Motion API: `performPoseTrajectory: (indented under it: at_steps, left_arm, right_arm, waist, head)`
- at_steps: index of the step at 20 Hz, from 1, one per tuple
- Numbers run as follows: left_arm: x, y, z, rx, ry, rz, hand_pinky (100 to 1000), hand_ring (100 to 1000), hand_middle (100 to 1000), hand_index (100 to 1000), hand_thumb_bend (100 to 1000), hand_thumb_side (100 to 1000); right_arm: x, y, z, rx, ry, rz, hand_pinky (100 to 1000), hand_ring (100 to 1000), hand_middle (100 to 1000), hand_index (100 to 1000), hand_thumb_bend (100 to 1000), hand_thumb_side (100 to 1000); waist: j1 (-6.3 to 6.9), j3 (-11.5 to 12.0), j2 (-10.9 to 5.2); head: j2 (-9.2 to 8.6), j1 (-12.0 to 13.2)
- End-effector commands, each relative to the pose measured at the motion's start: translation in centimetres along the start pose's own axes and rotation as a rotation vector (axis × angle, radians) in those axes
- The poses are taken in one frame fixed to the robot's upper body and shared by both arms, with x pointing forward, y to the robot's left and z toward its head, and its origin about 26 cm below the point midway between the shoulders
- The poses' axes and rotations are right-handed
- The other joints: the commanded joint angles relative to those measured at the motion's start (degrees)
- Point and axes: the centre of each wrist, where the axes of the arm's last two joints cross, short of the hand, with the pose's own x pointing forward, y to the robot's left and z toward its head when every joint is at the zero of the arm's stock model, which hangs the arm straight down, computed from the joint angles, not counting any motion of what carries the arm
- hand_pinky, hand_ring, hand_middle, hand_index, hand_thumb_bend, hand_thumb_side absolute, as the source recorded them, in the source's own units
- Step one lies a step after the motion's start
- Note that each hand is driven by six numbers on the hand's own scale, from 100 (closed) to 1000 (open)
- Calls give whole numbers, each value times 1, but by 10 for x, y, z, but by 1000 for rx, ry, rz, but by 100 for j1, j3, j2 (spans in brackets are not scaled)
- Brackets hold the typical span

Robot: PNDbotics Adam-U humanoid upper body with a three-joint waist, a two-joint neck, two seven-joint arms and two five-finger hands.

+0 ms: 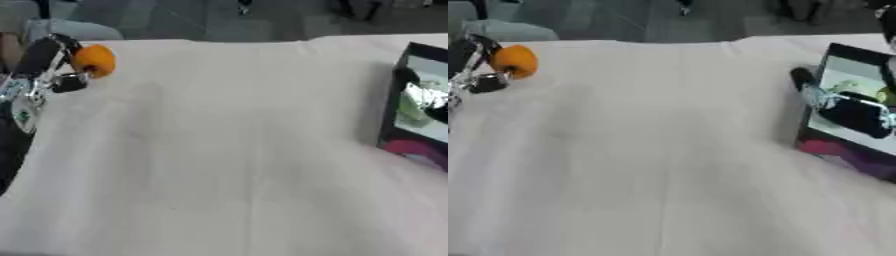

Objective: Pick up the objects with one hand, pass them to the other hand, and then place them into the box on the other side of the table.

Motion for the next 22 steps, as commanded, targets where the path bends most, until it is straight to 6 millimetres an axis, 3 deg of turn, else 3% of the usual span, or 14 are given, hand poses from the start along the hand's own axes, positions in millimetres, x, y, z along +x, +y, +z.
performPoseTrajectory:
  at_steps: [1, 5, 11, 17, 22]
  left_arm:
    - [30, 22, -9, -21, -191, 107, 584, 451, 428, 569, 100, 144]
    - [87, 13, -6, -165, -432, 288, 587, 452, 429, 570, 100, 155]
    - [156, -1, -3, -368, -643, 442, 586, 454, 432, 571, 100, 181]
    - [199, -8, -7, -480, -749, 547, 584, 450, 428, 566, 100, 190]
    - [221, -8, -13, -505, -808, 584, 584, 450, 428, 566, 100, 193]
  right_arm:
    - [11, -1, -8, 39, -94, -26, 810, 758, 1000, 903, 547, 402]
    - [38, 4, -17, 101, -234, -109, 814, 768, 1000, 915, 619, 393]
    - [71, 6, -28, 132, -371, -198, 820, 773, 1000, 923, 662, 385]
    - [88, 14, -32, 171, -431, -243, 817, 769, 1000, 924, 675, 370]
    - [99, 23, -33, 198, -458, -277, 813, 764, 1000, 918, 685, 356]
  waist:
    - [-8, 90, -199]
    - [-44, 275, -391]
    - [-61, 369, -482]
    - [-10, 467, -514]
    - [11, 498, -511]
  head:
    - [227, -324]
    - [300, -762]
    - [305, -1041]
    - [305, -1097]
    - [305, -1128]
